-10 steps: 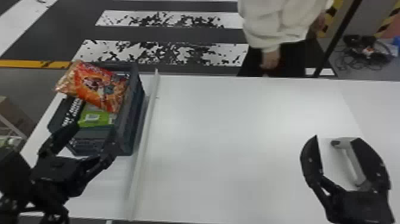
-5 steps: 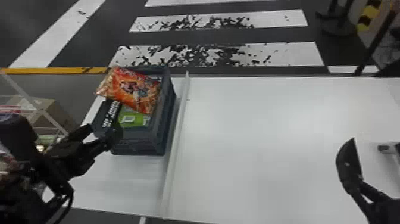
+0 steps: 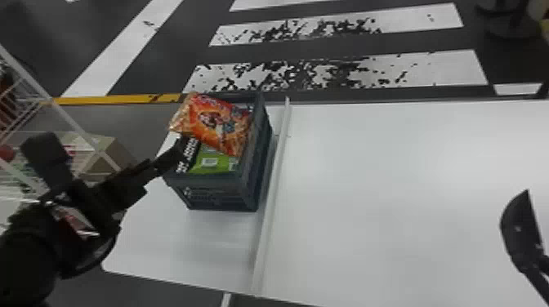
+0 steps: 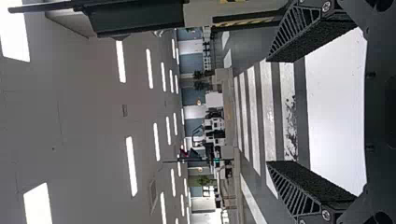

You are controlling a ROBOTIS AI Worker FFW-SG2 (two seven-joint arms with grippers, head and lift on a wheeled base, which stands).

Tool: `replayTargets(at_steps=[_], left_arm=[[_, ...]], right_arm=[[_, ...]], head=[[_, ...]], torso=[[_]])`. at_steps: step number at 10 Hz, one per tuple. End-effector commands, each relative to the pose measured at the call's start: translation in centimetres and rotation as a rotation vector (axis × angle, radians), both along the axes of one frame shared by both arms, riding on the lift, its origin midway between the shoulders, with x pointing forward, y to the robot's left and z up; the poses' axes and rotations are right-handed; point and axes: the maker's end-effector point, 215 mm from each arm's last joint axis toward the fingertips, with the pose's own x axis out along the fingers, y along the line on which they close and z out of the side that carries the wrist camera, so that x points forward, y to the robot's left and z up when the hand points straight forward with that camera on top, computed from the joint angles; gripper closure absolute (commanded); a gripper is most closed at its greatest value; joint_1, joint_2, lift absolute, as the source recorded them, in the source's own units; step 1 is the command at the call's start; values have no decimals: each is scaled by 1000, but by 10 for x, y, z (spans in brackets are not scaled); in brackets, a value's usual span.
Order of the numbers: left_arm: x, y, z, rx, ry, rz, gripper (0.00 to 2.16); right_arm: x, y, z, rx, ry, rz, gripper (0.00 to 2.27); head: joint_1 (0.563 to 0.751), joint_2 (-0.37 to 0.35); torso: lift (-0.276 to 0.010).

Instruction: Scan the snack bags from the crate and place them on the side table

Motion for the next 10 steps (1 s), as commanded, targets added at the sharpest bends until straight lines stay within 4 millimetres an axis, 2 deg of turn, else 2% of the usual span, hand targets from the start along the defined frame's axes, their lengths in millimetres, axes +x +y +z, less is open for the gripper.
replayTargets(at_steps=[1,3,4,6,10], left_arm=[[21,-2,-3,-75,13,4,63],[47,-2,-14,-157,35,12,63],[59,8,-20,-167,51,32,70],[79,11,-38,-198,83,60,76],[126,5,-42,-142,68,90,80]], right_arm=[[-1,0,-1,-3,2,1,97],[-1,0,-2,-6,6,0,97],[-1,-1,-3,-11,11,-1,97],[-1,-1,-4,-21,16,1,97],[-1,-6,-8,-29,29,-5,97]], head=[[695,257],[695,250],[695,243],[695,247],[695,232]], torso=[[-94],[-94],[-94],[-94],[-94]])
